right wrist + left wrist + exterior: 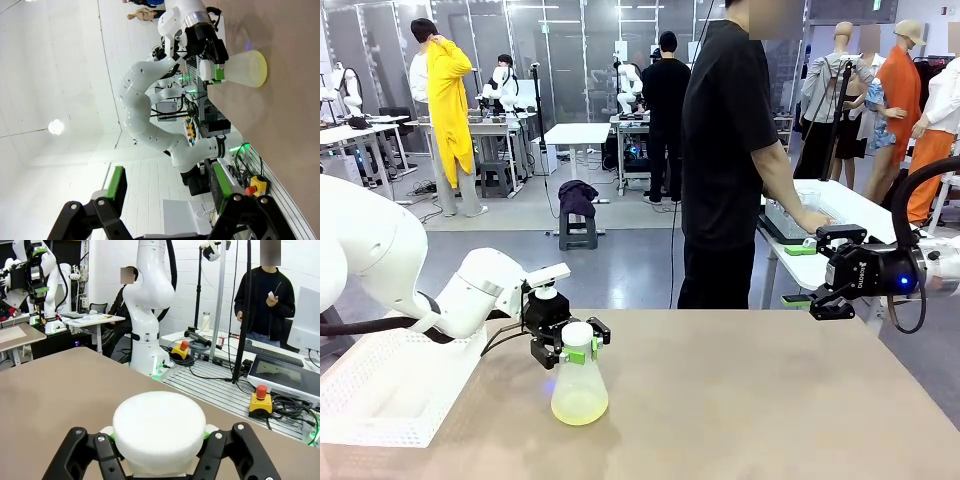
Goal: Prepare the solutions needed for the experiment.
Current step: When the human places the Big flask in the center of the table, pick up the Big flask and place it in the left Organizing basket.
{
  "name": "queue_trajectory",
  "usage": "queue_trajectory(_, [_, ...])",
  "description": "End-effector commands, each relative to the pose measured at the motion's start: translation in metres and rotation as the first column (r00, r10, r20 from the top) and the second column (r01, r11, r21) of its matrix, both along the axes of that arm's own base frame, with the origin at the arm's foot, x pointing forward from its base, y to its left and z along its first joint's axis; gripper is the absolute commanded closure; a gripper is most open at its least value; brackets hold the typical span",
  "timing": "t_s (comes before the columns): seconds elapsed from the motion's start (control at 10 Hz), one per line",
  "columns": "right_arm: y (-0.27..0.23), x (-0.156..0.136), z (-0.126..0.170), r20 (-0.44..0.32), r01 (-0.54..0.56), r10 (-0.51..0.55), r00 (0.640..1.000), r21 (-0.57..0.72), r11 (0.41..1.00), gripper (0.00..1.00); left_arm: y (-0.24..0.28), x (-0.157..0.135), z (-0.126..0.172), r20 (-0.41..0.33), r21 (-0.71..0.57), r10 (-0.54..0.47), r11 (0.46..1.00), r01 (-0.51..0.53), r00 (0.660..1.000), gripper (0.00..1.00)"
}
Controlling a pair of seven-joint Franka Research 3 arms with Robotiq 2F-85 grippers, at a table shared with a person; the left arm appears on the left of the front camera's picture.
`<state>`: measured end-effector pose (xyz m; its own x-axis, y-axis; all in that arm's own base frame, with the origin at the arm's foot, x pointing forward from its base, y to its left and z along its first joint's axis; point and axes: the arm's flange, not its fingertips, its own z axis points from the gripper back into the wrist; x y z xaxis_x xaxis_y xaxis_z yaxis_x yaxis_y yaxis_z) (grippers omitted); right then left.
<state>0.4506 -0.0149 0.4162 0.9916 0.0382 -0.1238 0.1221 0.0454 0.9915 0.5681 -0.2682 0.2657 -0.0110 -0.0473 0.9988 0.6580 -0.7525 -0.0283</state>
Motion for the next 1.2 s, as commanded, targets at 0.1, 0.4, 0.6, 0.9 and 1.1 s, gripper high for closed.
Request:
queue_trajectory(0.1, [0.001,0.0,0.0,0.001,-0.005,0.005,1.0,0.005,1.0,0.16,0.015,0.009,0.023,0.06,0.113,0.086,0.989,-0.092,0.994,0.92])
queue_trajectory(0.4, [0.001,0.0,0.0,0.001,-0.005,0.005,1.0,0.005,1.0,0.16,0.043,0.002,0.079,0.065,0.143,0.102,0.983,-0.11,0.993,0.92])
queue_trajectory(0.6, [0.001,0.0,0.0,0.001,-0.005,0.005,1.0,0.005,1.0,0.16,0.072,-0.004,0.111,0.065,0.144,0.156,0.976,-0.164,0.986,0.92])
queue_trajectory(0.9, [0.001,0.0,0.0,0.001,-0.005,0.005,1.0,0.005,1.0,0.16,0.134,-0.014,0.154,0.124,0.15,0.286,0.941,-0.303,0.95,0.92])
queue_trajectory(1.1, [0.001,0.0,0.0,0.001,-0.005,0.005,1.0,0.005,1.0,0.16,0.186,-0.025,0.172,0.117,0.113,0.372,0.916,-0.384,0.921,0.92])
